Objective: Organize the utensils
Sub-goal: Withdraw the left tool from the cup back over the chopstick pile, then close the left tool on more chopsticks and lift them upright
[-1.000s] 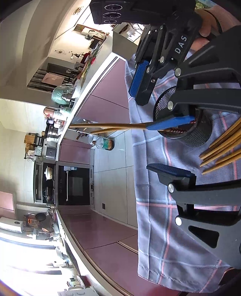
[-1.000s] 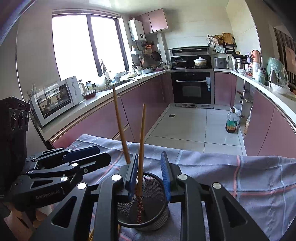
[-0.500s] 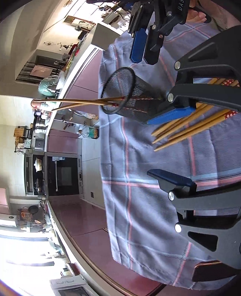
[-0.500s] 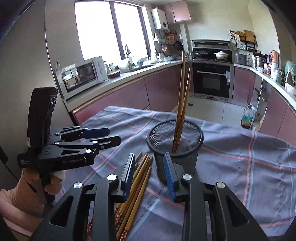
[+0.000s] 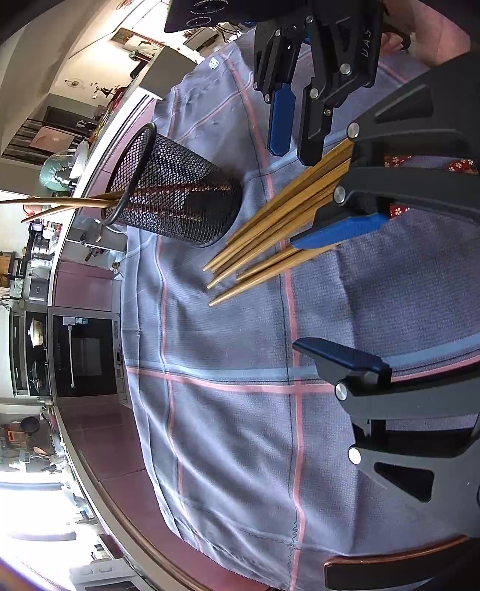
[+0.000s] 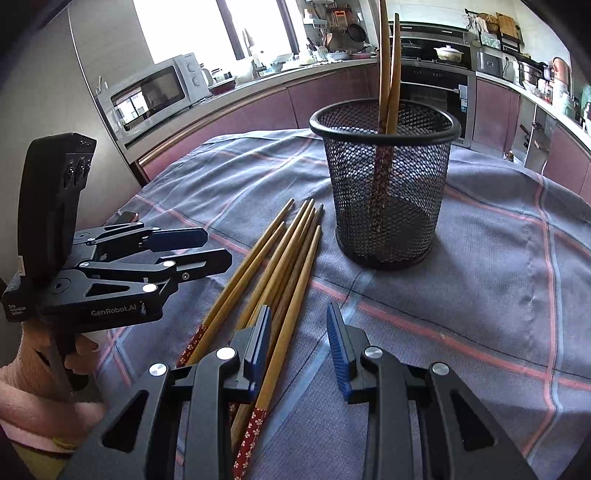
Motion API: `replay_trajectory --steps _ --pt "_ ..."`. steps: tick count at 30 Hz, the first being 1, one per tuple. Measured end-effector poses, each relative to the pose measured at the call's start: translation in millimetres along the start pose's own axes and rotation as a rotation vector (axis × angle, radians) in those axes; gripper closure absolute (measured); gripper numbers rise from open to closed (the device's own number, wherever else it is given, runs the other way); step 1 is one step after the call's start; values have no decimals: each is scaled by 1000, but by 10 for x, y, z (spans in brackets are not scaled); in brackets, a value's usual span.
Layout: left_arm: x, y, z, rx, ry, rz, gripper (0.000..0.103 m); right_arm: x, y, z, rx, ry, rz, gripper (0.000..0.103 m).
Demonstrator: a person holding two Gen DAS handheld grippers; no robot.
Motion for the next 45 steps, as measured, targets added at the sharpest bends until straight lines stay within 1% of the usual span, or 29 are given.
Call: replay_trajectory --steps 6,11,24,27,31,35,37,39,40,42,45 --pt "9 -12 -103 9 -23 15 54 81 -31 -23 4 -14 15 75" --pt "49 -70 -144 8 -34 36 54 80 -46 -21 16 -6 17 75" --pt "84 -93 -128 5 -56 52 56 79 -53 -61 52 6 20 74" --pt "79 -95 -134 11 -65 56 56 83 -67 -73 81 18 27 77" --pt "37 -144 -124 16 -63 62 57 58 -95 -75 87 19 29 77" --pt "-20 -197 -109 18 -54 65 62 29 -142 -52 93 26 29 77" --pt "-35 -211 -102 21 -45 67 67 12 -156 -50 97 27 30 77" --pt "-37 -220 -95 24 -39 71 74 -1 -172 -46 102 31 30 78" --pt "-37 -219 -97 29 -35 73 76 -4 -174 -49 103 30 29 78" --pt "-15 -215 -105 36 -29 80 87 -6 -178 -46 103 32 28 78" --pt "19 -194 -111 39 -29 82 87 -1 -168 -58 103 31 29 80"
Point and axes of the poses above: each gripper's, at about its wrist camera, not at the fingertips, and y roughly against the way its jaws point, z to its left, x to its underside, the point moved 10 cm from there along -y, roughly the way its jaws point, and after that the axes turned 5 degrees about -x, right-handed, at the moved point
